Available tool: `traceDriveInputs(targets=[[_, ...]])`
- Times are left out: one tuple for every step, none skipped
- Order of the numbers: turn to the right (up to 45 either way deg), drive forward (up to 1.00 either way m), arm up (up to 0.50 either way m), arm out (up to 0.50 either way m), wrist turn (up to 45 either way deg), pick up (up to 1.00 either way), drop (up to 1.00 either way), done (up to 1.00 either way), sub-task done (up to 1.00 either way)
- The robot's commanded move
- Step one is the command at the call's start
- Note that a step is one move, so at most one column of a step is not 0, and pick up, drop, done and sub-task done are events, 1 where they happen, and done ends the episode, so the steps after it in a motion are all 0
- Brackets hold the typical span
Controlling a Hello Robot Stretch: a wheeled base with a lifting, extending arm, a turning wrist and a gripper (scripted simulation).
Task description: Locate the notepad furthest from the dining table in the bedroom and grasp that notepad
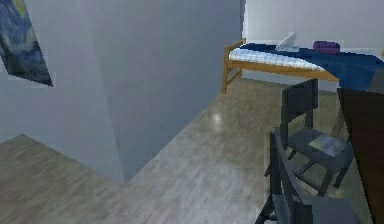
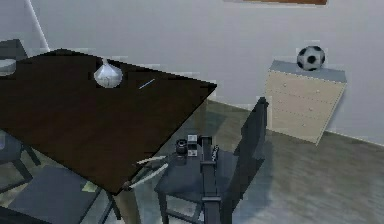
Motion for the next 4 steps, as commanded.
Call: traceDriveInputs(targets=[[0.0, 0.0, 0.0, 0.0, 45.0, 0.0, 0.0, 0.0, 0.0], [0.0, 0.0, 0.0, 0.0, 45.0, 0.0, 0.0, 0.0, 0.0], [0.0, 0.0, 0.0, 0.0, 39.0, 0.0, 0.0, 0.0, 0.0], [0.0, 0.0, -0.3, 0.0, 0.0, 0.0, 0.0, 0.0, 0.0]])
